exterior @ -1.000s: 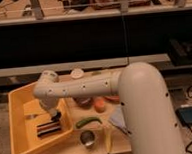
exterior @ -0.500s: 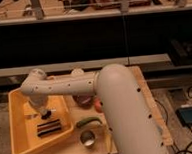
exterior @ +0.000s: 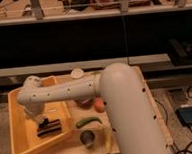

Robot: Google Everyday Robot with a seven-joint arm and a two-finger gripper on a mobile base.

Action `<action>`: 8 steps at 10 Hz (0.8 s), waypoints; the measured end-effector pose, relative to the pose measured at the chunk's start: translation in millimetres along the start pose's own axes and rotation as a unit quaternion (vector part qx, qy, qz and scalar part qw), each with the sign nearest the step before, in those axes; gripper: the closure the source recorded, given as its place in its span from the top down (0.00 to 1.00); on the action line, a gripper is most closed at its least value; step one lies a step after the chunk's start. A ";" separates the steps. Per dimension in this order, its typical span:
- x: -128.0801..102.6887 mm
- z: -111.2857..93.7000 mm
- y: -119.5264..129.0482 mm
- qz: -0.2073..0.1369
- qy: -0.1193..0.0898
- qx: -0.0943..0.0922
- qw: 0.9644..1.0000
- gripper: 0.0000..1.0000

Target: Wipe tray with brush

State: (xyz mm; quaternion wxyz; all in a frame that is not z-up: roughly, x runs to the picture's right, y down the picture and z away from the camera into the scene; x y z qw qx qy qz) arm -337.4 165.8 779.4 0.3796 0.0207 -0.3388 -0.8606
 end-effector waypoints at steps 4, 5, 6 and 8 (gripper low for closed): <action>-47.2 -17.5 9.9 0.006 -0.004 -0.010 1.000 0.10; -58.2 -24.0 14.7 0.013 -0.002 -0.013 1.000 0.10; -65.1 -29.8 19.7 0.020 0.001 -0.018 1.000 0.10; -73.4 -41.4 27.4 0.034 0.010 -0.027 0.999 0.10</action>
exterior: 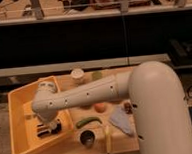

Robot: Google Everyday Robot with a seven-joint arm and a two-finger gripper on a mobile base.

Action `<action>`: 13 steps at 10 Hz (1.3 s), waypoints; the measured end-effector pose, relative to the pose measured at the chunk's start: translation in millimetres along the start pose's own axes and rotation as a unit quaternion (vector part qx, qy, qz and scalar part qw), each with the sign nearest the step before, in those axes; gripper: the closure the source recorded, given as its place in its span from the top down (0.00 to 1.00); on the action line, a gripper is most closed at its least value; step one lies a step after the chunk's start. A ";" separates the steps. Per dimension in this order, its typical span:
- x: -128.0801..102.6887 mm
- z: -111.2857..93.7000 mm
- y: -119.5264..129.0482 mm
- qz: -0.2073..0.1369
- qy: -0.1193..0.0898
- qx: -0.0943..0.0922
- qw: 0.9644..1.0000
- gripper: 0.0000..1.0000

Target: Wipe tray with brush

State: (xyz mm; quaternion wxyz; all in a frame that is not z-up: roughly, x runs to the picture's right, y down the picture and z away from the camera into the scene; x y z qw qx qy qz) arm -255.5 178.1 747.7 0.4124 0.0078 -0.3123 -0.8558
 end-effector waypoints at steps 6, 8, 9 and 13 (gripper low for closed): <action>19.1 -29.3 43.2 0.031 0.034 -0.025 0.999 0.10; 40.4 -30.4 50.7 0.030 0.040 -0.028 0.998 0.10; 49.0 -28.7 50.3 0.028 0.041 -0.026 0.998 0.10; 93.0 -2.1 33.6 0.011 0.039 -0.001 0.999 0.10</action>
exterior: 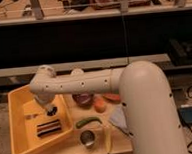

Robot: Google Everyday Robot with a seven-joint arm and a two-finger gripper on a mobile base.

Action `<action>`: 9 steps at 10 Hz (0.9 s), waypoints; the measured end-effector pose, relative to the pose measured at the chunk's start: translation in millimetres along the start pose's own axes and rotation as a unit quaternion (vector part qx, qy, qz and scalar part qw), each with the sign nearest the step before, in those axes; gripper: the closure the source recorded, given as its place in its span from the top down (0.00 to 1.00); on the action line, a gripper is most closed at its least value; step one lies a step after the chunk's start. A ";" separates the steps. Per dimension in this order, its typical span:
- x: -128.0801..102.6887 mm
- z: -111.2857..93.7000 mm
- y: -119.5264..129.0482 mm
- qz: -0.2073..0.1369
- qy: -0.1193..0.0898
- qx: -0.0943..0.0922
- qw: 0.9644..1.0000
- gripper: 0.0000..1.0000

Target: Wipe tray with brush

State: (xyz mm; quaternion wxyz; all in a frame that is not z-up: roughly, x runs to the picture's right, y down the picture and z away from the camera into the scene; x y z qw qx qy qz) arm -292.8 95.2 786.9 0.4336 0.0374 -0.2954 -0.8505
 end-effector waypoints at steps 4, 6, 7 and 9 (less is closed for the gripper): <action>3.6 28.4 -47.5 -0.041 -0.014 0.040 0.998 0.10; -11.1 30.7 -66.1 -0.059 -0.019 0.050 0.997 0.10; -23.3 30.3 -80.1 -0.068 -0.023 0.057 0.996 0.10; -43.2 26.6 -85.3 -0.072 -0.026 0.059 0.995 0.10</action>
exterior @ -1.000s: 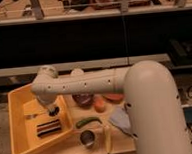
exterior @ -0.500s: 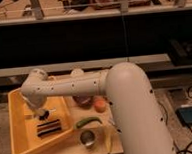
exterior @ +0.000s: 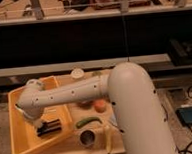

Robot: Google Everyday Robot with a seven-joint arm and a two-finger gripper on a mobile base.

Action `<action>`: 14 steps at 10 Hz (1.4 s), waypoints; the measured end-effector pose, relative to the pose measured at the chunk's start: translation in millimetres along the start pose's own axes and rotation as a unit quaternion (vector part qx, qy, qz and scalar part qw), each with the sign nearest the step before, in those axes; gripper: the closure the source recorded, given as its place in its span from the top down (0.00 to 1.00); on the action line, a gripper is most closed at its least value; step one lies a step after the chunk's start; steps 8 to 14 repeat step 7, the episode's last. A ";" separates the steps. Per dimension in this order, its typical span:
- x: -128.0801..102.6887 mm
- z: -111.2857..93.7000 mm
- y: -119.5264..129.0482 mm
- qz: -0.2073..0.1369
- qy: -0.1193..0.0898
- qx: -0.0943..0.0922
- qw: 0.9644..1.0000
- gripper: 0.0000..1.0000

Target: Wipe tray with brush

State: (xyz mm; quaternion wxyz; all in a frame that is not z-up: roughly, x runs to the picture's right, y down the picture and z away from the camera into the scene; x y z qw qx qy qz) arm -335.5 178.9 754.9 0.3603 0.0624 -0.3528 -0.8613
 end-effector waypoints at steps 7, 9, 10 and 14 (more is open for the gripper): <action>-31.7 -7.0 9.2 0.019 0.001 -0.004 1.000 0.10; -31.7 -7.0 9.2 0.019 0.001 -0.004 1.000 0.10; -31.7 -7.0 9.2 0.019 0.001 -0.004 1.000 0.10; -31.7 -7.0 9.2 0.019 0.001 -0.004 1.000 0.10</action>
